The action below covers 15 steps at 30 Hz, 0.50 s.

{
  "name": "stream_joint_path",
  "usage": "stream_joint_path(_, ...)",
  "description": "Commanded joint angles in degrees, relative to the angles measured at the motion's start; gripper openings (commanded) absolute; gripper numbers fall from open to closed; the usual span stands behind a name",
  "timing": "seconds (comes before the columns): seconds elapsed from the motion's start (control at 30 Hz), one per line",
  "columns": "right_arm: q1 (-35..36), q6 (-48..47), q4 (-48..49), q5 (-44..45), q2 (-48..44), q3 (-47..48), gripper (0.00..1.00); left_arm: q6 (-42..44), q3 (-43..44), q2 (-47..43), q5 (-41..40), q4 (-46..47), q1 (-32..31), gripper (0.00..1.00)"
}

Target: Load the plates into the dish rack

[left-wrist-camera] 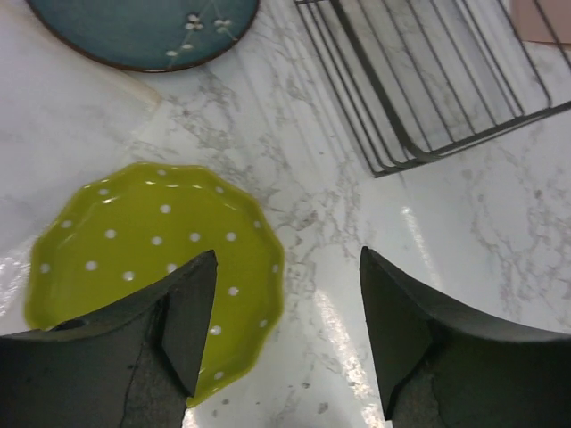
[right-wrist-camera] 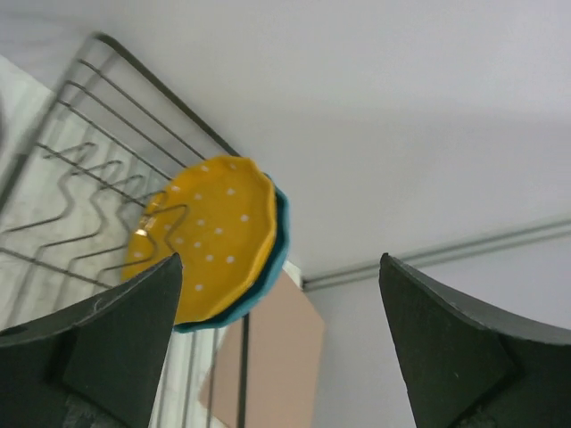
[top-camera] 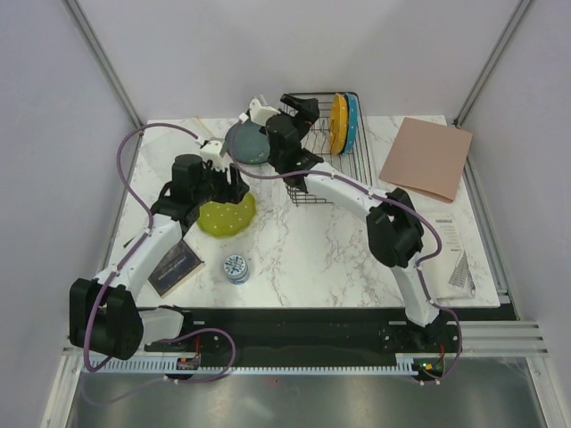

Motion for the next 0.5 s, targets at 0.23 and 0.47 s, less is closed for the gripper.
stream_joint_path(0.23, -0.3, 46.4, -45.9, -40.1, -17.2, -0.2, 0.98, 1.0, 7.8, 12.7, -0.8, -14.4, 14.3, 0.77)
stream_joint_path(0.47, -0.8, 51.3, -50.0, -53.4, -23.7, -6.9, 0.98, 1.1, 10.6, 21.5, -2.0, -16.1, 17.4, 0.7)
